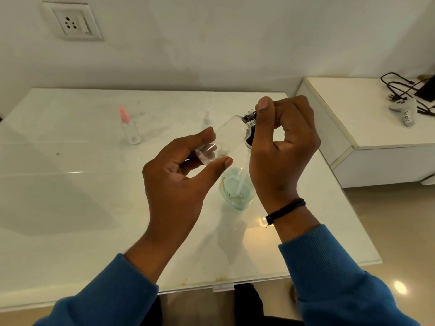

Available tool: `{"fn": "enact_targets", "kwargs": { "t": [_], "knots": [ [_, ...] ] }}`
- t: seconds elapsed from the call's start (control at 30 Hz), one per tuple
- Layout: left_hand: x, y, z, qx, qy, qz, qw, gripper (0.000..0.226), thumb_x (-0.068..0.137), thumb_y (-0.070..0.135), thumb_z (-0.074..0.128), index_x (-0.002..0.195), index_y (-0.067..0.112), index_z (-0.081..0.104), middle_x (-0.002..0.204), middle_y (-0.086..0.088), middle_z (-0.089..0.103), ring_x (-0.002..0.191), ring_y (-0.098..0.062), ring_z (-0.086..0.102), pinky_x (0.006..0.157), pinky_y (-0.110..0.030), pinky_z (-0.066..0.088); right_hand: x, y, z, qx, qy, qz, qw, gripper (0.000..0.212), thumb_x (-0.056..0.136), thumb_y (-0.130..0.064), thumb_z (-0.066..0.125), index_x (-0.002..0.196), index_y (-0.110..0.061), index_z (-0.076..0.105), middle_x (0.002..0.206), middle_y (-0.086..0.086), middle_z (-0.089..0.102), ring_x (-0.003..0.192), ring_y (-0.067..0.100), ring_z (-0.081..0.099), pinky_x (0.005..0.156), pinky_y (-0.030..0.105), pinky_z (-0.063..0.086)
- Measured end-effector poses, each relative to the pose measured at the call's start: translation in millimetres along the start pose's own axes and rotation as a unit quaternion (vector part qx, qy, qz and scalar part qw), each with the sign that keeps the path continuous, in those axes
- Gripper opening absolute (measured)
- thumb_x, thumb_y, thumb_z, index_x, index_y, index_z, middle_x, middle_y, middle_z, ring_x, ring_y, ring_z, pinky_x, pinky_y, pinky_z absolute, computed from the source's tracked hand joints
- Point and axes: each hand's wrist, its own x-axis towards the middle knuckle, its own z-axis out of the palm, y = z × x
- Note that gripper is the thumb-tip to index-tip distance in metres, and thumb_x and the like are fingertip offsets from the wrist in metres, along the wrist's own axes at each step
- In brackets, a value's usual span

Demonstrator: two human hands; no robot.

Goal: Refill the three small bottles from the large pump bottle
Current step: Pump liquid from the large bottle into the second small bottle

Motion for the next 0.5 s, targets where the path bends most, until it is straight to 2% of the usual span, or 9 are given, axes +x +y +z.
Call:
{"fn": "enact_targets", "kwargs": {
  "t": [0.2, 0.37, 0.5],
  "knots": [
    [-0.9, 2.3, 0.4, 0.0, 0.0, -0.004, 1.0, 0.047, 0.078, 0.018, 0.086, 0.122, 0.013, 0.071, 0.114, 0.004, 0.074, 0.103, -0.009, 0.072, 0.088, -0.02, 0.058, 1.1, 0.8, 0.0, -0.002, 0.0, 0.004, 1.0, 0.031, 0.097, -0.012, 0.061, 0.067, -0.003, 0.061, 0.074, -0.006, 0.051, 0.069, 0.024, 0.05, 0.061, 0.05, 0.043],
    [-1.1, 1.3, 0.7, 0.001, 0.004, -0.001, 1.0, 0.046, 0.078, 0.016, 0.086, 0.122, 0.012, 0.071, 0.113, 0.003, 0.075, 0.103, -0.013, 0.073, 0.089, -0.025, 0.059, 0.1, 0.7, 0.9, 0.003, 0.006, -0.006, 1.0, 0.031, 0.098, -0.01, 0.061, 0.068, -0.003, 0.062, 0.075, -0.005, 0.05, 0.068, 0.023, 0.05, 0.06, 0.051, 0.044],
    [-1.8, 1.8, 1.3, -0.002, 0.004, -0.006, 1.0, 0.048, 0.077, 0.015, 0.087, 0.122, 0.011, 0.072, 0.114, 0.002, 0.075, 0.103, -0.011, 0.073, 0.087, -0.024, 0.059, -2.3, 4.8, 0.4, 0.006, 0.007, -0.001, 1.0, 0.03, 0.097, -0.01, 0.061, 0.068, -0.003, 0.062, 0.075, -0.005, 0.051, 0.069, 0.021, 0.049, 0.059, 0.051, 0.044]
  ]
}}
